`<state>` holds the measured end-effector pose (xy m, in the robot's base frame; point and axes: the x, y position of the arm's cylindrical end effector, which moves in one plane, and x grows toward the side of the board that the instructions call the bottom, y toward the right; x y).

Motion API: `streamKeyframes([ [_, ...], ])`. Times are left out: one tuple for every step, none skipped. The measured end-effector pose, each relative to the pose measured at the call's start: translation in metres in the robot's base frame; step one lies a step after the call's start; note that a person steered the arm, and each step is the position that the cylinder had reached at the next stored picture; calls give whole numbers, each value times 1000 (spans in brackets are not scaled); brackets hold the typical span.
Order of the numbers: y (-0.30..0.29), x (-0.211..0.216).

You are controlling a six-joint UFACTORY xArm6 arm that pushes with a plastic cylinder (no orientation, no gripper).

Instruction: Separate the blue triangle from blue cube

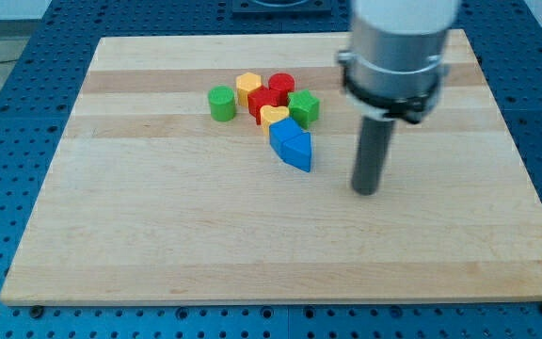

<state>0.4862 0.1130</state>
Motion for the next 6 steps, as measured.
streamKeyframes([
  [-14,-39],
  [-65,-51],
  [-113,-51],
  [-128,-51],
  [-130,-50],
  [-142,-50],
])
